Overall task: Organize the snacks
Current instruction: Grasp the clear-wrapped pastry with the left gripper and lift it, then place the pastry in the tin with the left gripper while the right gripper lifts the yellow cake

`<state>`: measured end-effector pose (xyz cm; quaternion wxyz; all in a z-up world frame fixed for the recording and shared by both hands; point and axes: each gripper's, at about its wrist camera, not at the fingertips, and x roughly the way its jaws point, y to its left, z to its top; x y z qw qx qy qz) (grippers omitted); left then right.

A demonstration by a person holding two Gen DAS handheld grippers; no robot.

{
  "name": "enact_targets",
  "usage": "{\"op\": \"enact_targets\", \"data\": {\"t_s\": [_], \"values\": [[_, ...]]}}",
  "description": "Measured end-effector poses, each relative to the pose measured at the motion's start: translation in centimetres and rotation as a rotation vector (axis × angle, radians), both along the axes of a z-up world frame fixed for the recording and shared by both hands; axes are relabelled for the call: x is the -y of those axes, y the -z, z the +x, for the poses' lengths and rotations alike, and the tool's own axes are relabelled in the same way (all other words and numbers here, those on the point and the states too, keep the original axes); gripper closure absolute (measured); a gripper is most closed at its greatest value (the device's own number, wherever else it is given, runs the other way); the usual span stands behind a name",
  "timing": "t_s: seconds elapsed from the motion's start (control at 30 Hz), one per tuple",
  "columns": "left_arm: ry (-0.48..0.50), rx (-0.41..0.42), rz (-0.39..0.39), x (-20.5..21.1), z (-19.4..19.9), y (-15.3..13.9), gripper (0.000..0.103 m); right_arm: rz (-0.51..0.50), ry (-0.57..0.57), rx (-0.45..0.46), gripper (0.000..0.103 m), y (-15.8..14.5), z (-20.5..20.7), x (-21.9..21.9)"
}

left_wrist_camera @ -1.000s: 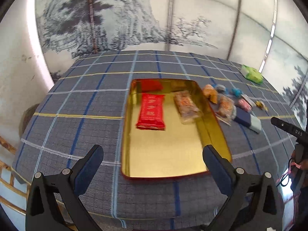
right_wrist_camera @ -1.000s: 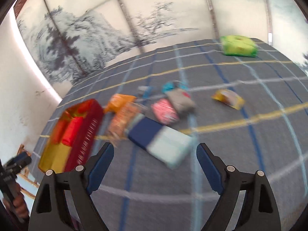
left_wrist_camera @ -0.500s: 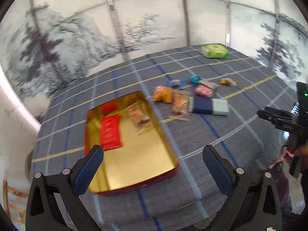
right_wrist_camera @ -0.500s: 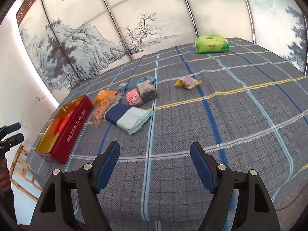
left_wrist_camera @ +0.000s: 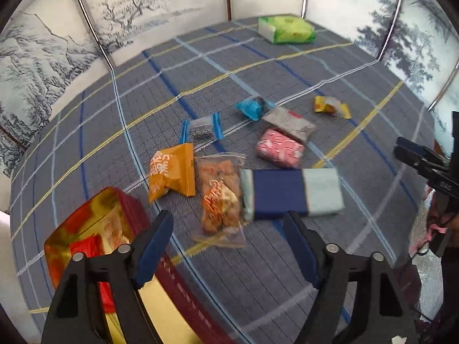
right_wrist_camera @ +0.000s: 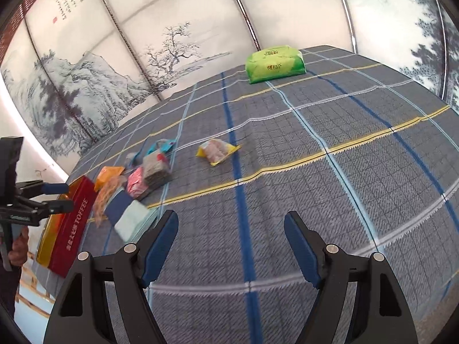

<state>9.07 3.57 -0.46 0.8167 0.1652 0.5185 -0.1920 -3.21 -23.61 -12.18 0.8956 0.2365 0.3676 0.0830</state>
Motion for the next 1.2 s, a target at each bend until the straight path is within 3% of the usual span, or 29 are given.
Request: {"op": "enact_targets", "data": {"t_s": [0.13, 0.4, 0.5, 0.6, 0.93, 1.1, 1.2], "values": [[-0.052, -0.103, -0.046, -0.8, 3.0, 1.9, 0.041, -0.006, -0.029, -0.009, 0.026, 0.5, 1.4, 0.1], [-0.131, -0.229, -0.093, -1.4, 5.8, 5.3, 0.057, -0.005, -0.061, -0.009, 0.025, 1.2, 2.7, -0.4], [-0.126, -0.193, -0.099, -1.3, 6.0, 5.1, 0.069, -0.038, -0.074, 0.011, 0.021, 1.3, 2.6, -0.9], [-0.147, -0.174, -0.111, -1.4, 5.1, 4.8, 0.070, -0.039, -0.080, 0.019, 0.021, 1.3, 2.5, -1.0], [-0.217, -0.151, -0.382, -4.3, -3.6, 0.8, 0.070, -0.019, -0.116, 0.044, 0.021, 0.3, 2.0, -0.9], [-0.194, -0.102, -0.384, -4.1, -6.1, -1.0, 0.070, -0.180, -0.199, 0.113, 0.021, -2.1, 5.2, -2.9], [-0.175, -0.080, -0.389, -3.7, -7.3, -1.9, 0.070, -0.264, -0.252, 0.116, 0.027, -2.1, 8.0, -4.4]]}}
